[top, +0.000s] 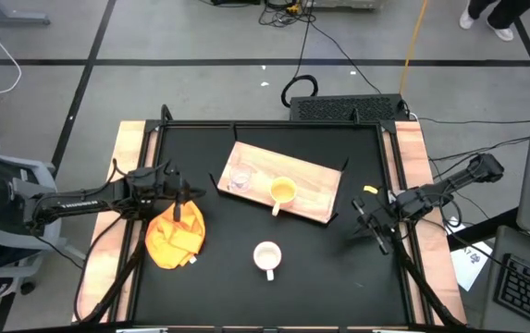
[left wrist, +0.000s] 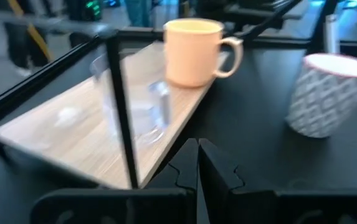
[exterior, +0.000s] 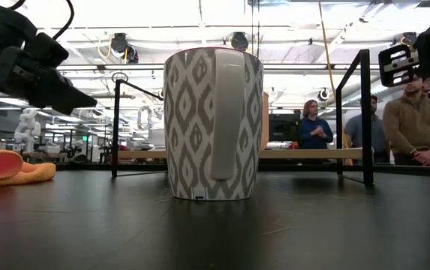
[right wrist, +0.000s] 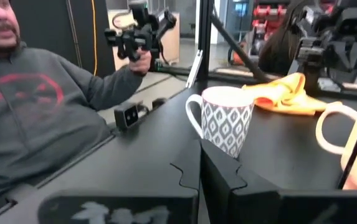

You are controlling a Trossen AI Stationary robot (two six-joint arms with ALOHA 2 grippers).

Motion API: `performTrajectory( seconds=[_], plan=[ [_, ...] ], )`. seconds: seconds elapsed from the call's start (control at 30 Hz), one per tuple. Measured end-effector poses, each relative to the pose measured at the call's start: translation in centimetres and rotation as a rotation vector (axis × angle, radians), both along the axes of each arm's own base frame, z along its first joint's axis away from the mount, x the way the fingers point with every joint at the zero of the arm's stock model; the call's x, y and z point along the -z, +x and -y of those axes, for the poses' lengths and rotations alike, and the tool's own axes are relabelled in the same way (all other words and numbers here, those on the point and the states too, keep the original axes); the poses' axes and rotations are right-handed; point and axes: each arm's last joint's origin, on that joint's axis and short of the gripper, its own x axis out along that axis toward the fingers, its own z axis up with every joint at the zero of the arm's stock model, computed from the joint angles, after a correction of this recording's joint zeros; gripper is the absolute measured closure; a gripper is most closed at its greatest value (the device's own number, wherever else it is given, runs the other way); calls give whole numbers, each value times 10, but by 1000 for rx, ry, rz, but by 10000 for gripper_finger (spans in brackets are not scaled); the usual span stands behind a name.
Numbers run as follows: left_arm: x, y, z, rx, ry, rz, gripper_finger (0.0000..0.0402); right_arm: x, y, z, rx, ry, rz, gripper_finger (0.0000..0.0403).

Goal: Stack small to large cups/mugs on shelf
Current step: Put the gray patterned mug on the shelf

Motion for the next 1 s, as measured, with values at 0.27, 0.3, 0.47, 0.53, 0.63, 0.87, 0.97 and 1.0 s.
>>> performTrajectory(
  seconds=[0.27, 0.3, 0.47, 0.53, 0.63, 0.87, 0.97, 1.0],
  plan=[
    [-7, 2, 5, 142, 12, 74, 385, -1, 0, 0, 0, 1, 6, 403],
    [-7, 2, 6, 152, 12, 82, 385, 0, 0, 0, 0, 1, 5, 403],
    [-10, 3, 15, 226, -23, 107, 385, 0, 0, 0, 0, 0, 5, 403],
    [-7, 4, 19, 264, -34, 141, 385, 0, 0, 0, 0, -2, 6, 403],
    [-6, 4, 26, 304, -52, 146, 385, 0, 0, 0, -1, -6, 9, 403],
    [-6, 5, 34, 300, -38, 142, 385, 0, 0, 0, 0, -6, 9, 403],
    [-6, 5, 35, 294, -22, 142, 385, 0, 0, 0, 0, -7, 8, 403],
    [-6, 5, 35, 297, -15, 138, 385, 0, 0, 0, 0, -7, 8, 403]
  ],
)
